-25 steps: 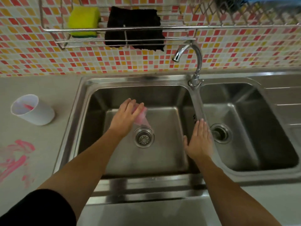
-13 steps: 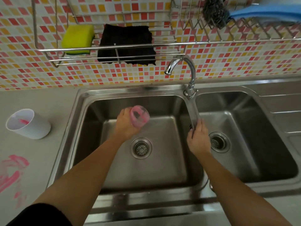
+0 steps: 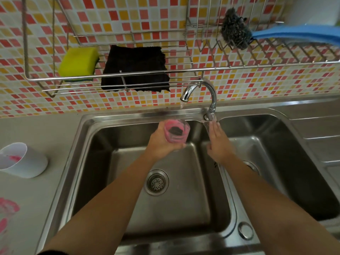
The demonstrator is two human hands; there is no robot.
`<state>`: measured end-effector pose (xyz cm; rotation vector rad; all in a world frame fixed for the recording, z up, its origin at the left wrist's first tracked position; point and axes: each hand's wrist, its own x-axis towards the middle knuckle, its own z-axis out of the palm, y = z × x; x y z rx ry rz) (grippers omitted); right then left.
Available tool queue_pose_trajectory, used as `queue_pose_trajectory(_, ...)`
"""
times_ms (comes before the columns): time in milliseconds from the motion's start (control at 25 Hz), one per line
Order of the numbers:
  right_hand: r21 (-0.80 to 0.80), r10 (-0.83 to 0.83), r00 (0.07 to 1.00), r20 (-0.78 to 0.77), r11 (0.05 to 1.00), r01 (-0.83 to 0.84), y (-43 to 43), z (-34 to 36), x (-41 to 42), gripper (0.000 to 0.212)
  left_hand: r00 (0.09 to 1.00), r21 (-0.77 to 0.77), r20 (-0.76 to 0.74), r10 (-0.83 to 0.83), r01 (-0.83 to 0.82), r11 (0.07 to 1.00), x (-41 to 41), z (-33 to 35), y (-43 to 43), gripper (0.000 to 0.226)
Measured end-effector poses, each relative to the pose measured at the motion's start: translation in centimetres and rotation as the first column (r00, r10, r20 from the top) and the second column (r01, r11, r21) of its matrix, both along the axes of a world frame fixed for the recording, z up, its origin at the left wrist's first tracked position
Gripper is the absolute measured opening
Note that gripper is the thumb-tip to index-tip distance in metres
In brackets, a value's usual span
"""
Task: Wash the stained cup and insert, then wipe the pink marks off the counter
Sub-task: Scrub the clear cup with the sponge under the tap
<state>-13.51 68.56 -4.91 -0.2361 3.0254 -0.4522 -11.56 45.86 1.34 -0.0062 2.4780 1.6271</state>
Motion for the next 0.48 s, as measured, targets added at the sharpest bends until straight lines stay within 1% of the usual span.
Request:
queue_pose_trajectory(40, 0.011, -0.072, 0.997, -0.002, 0.997, 0.072, -0.1, -0.8, 0.8, 0.072, 1.000, 0.017, 0.008, 0.007, -0.007, 1.000, 0.0, 0.2, 0.1, 0.070)
queue_pose_trajectory(120, 0.044, -0.149, 0.987, 0.061, 0.988, 0.146, -0.5, -2.3, 2.6, 0.070, 1.000, 0.050, 0.009, 0.017, -0.017, 0.999, -0.2, 0.3, 0.3, 0.067)
queue_pose_trajectory(200, 0.095, -0.160, 0.983, 0.085, 0.984, 0.152, -0.7, -3.3, 3.7, 0.073, 1.000, 0.064, 0.008, 0.009, -0.010, 0.998, -0.2, 0.4, 0.7, 0.065)
queue_pose_trajectory(320, 0.113, -0.142, 0.989, 0.051, 0.984, 0.135, -0.6, -3.3, 3.8, 0.073, 1.000, 0.067, 0.019, -0.002, 0.001, 0.998, -0.3, 0.2, 1.0, 0.069)
queue_pose_trajectory(480, 0.125, -0.133, 0.991, 0.031, 0.984, 0.128, -0.4, -3.6, 3.8, 0.071, 1.000, 0.013, 0.023, -0.013, 0.013, 1.000, -0.6, -0.2, 1.0, 0.074)
